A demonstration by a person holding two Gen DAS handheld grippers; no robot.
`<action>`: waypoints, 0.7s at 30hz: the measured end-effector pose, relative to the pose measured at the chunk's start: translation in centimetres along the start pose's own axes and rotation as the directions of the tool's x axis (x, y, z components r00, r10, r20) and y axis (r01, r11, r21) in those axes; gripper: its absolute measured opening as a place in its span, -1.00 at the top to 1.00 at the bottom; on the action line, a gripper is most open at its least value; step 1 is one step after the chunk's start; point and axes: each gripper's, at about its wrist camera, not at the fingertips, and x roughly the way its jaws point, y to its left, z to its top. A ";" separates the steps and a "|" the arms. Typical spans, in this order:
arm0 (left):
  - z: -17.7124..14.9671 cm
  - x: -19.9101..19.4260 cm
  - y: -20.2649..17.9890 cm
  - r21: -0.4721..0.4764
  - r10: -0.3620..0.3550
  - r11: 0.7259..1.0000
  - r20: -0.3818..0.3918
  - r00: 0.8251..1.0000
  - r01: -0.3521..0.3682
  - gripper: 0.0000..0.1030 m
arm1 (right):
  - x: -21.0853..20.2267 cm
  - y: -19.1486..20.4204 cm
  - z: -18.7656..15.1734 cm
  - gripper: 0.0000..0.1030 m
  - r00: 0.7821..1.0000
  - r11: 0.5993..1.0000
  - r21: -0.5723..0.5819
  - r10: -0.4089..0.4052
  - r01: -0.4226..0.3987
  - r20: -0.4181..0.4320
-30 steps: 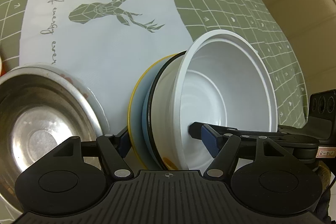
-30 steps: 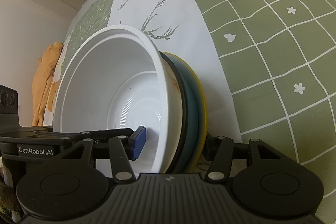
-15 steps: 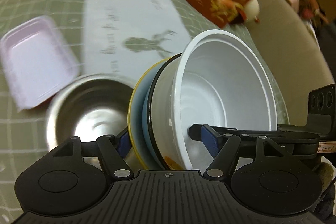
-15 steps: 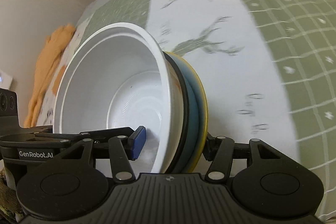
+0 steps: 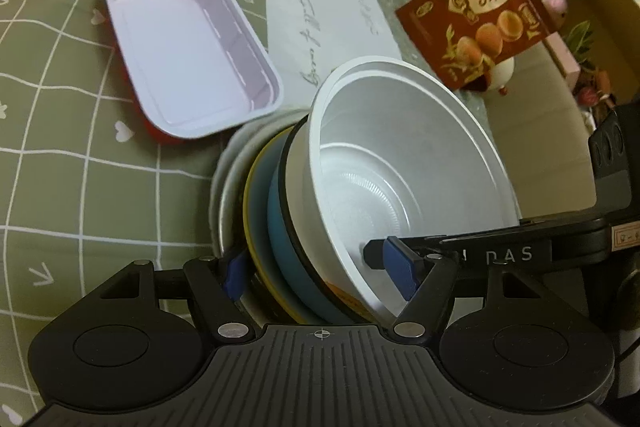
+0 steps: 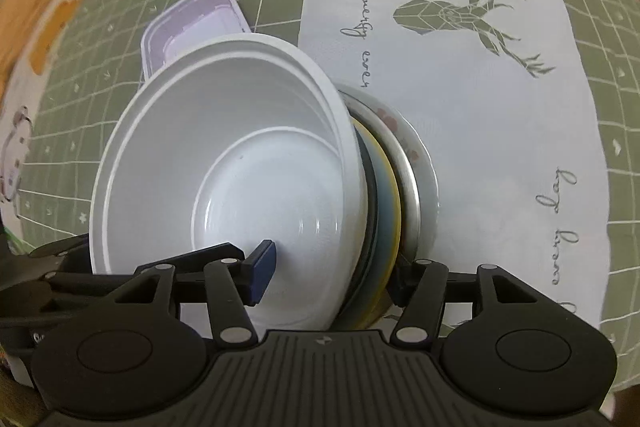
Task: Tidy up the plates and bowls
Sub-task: 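Carry the bowl stack with the right tool down into the steel bowl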
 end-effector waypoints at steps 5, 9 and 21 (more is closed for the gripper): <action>-0.2 -0.2 1.1 -0.015 -0.046 0.999 0.025 0.999 0.046 -0.42 | 0.4 1.9 0.7 -0.14 0.996 0.995 -0.054 -0.085 0.084 -0.015; -0.6 -0.4 1.0 0.020 -0.040 0.999 0.025 0.999 0.040 -0.42 | 0.7 2.4 1.1 -0.16 0.995 0.990 -0.094 -0.103 0.101 -0.017; -0.6 -1.1 1.6 0.022 -0.020 1.000 0.036 0.999 0.019 -0.24 | 0.2 1.9 0.7 -0.13 0.997 0.995 -0.074 -0.070 0.069 -0.018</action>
